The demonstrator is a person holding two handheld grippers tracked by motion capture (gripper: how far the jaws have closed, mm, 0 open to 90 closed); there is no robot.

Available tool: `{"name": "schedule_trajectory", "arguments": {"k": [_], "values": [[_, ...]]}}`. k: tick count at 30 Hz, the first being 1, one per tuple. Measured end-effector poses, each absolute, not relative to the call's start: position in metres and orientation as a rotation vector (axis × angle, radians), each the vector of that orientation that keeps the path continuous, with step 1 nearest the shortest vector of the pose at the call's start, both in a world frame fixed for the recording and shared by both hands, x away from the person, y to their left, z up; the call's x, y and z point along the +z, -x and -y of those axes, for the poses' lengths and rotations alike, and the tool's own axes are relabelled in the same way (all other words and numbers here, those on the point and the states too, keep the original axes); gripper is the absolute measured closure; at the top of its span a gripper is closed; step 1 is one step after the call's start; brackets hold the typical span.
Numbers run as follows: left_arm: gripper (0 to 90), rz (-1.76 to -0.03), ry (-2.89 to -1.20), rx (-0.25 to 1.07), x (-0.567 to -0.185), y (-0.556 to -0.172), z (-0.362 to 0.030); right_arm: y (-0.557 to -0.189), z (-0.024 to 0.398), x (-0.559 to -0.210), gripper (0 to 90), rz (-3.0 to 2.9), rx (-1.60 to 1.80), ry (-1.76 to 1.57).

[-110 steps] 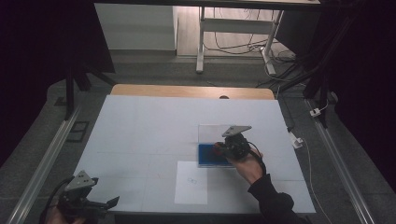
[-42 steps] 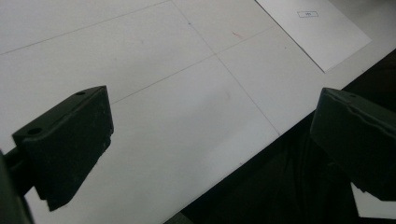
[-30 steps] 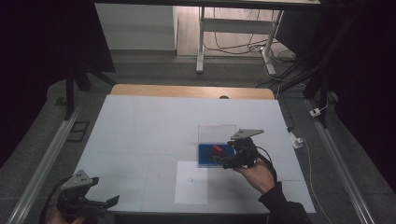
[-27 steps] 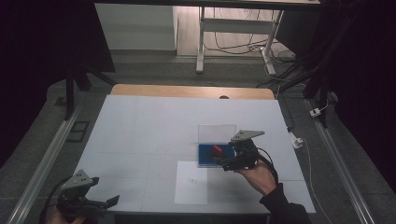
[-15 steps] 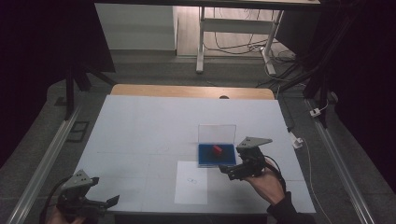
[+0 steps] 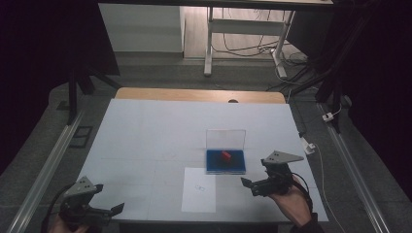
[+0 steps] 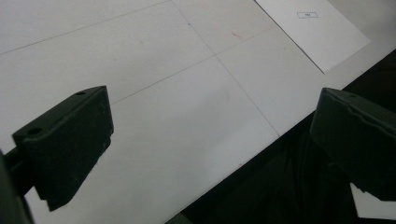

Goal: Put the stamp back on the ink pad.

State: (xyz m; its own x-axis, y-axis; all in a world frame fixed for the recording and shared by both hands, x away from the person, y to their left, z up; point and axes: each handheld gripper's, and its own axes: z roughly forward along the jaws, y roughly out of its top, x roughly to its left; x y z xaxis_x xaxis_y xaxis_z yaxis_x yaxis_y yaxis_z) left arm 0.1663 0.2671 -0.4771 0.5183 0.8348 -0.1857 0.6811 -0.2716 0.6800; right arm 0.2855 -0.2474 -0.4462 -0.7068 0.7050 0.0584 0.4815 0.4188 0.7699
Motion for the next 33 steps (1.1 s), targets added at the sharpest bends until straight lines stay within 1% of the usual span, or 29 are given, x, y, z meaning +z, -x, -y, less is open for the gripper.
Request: {"name": "schedule_trajectory", "arguments": {"k": [18,26,33], "values": [[0.0,-1.234,-2.026,0.261,-0.477,-0.166,-0.268,-0.245,0.297,-0.449,0.0,-2.293,1.118,-1.18],[0.0,-1.234,-2.024,0.261,-0.477,-0.166,-0.268,-0.233,0.309,-0.454,0.0,-2.291,1.056,-1.228],[0.0,-1.233,-2.028,0.258,-0.477,-0.167,-0.267,-0.232,0.311,-0.461,0.0,-2.314,0.99,-1.251]]}}
